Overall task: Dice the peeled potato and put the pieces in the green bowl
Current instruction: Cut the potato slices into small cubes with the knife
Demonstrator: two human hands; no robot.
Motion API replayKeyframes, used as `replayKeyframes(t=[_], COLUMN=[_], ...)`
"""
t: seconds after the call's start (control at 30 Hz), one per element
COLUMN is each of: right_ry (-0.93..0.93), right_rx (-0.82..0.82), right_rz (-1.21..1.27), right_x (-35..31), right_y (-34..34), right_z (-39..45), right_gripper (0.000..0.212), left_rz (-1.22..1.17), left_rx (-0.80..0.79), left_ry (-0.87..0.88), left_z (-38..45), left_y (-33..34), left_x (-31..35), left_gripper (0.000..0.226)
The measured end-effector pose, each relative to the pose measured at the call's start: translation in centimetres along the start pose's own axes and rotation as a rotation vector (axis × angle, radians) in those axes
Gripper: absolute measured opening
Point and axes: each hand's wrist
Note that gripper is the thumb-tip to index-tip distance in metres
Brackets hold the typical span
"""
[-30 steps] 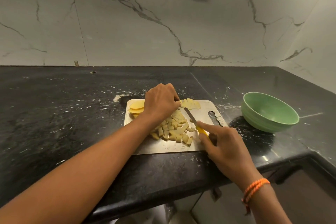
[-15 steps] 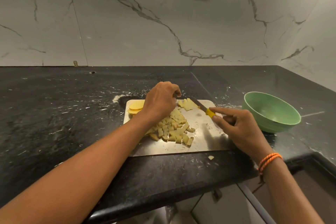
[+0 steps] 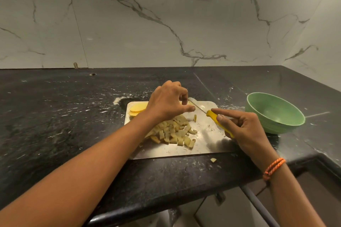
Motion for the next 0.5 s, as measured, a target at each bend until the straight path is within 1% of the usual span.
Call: replayKeyframes(t=[0.07,0.1,0.17,0.23,0.33,0.4,0.5], right_ry=[-0.023,-0.044,-0.097,-0.154,-0.22,-0.294,-0.377], right_rx=[0.045,0.072,0.123,0.112,0.003,-0.05,-0.122], right_rz=[-0.056,-0.133,-0.392,-0.643,-0.838,-0.876,-0.862], right_x=[0.4,0.8,1.7,2.1,2.0,1.8,1.3], right_y=[-0.4,-0.5,-0.6,-0.5,-0.1,0.0,0.3], right_z=[0.4,0.8,1.7,2.5,3.4,3.7,3.5], right_gripper=[0.025,0.026,0.029,0.03,0.033,0.033,0.035], left_rz=[-0.023,-0.04,-0.077,-0.093,-0.061,-0.042,-0.027], left_rx=[0.003,0.019,0.035,-0.008,-0.098,-0.13,-0.168], left_ry=[-0.023,-0.037,-0.081,-0.109,-0.102,-0.097,-0.103], left_z=[0.2,0.3,0.5,0.4,0.3,0.3,0.3], left_y=[-0.3,-0.3,-0.3,-0.2,0.2,0.6,0.9], left_x=[-0.4,-0.6,-1.0,-1.0,-0.6,-0.4,-0.3], left_gripper=[0.029,0.024,0.013,0.024,0.037,0.04,0.044])
Point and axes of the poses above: each hand's wrist, its own z-axis towards the middle knuckle, its own y-axis out of the palm, x = y × z, and after that the axes turned 2 degrees about x, right-handed
